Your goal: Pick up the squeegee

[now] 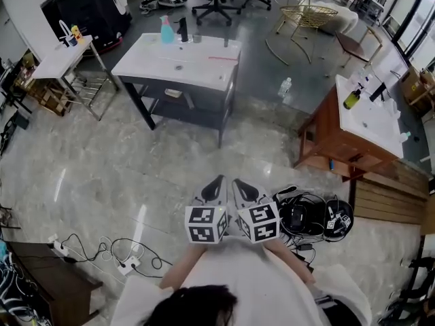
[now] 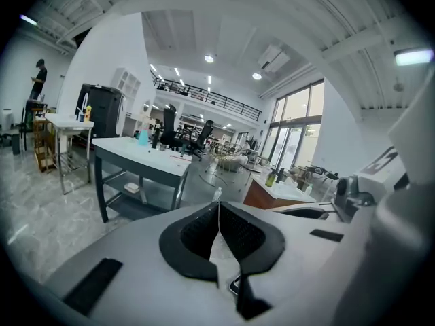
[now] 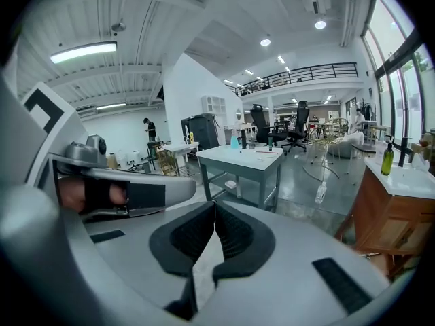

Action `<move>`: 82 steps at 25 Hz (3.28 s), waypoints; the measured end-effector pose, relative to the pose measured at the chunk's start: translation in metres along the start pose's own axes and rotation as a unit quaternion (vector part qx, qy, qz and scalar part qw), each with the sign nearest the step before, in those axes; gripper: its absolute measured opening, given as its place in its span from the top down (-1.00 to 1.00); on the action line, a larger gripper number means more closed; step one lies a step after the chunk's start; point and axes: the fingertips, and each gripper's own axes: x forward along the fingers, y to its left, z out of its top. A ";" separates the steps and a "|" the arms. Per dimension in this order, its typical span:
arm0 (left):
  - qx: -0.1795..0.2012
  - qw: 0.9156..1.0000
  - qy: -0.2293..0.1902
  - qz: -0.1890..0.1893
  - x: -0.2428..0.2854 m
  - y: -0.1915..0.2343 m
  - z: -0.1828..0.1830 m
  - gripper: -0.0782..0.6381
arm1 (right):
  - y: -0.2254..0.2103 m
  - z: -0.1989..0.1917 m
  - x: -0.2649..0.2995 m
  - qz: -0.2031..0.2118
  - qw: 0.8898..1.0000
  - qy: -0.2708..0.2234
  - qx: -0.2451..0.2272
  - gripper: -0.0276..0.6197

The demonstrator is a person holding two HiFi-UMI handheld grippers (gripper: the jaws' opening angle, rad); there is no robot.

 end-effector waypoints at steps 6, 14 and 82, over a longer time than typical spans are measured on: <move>0.005 1.000 0.004 -0.012 0.009 0.007 0.006 0.70 | -0.004 0.005 0.010 -0.012 1.000 -0.001 0.006 0.83; 0.008 1.000 0.002 -0.019 0.013 0.016 0.012 0.70 | -0.002 0.009 0.021 -0.019 1.000 -0.002 0.012 0.83; -0.036 0.997 0.026 0.057 0.267 0.104 0.115 0.70 | -0.201 0.102 0.235 0.054 0.998 0.040 0.018 0.83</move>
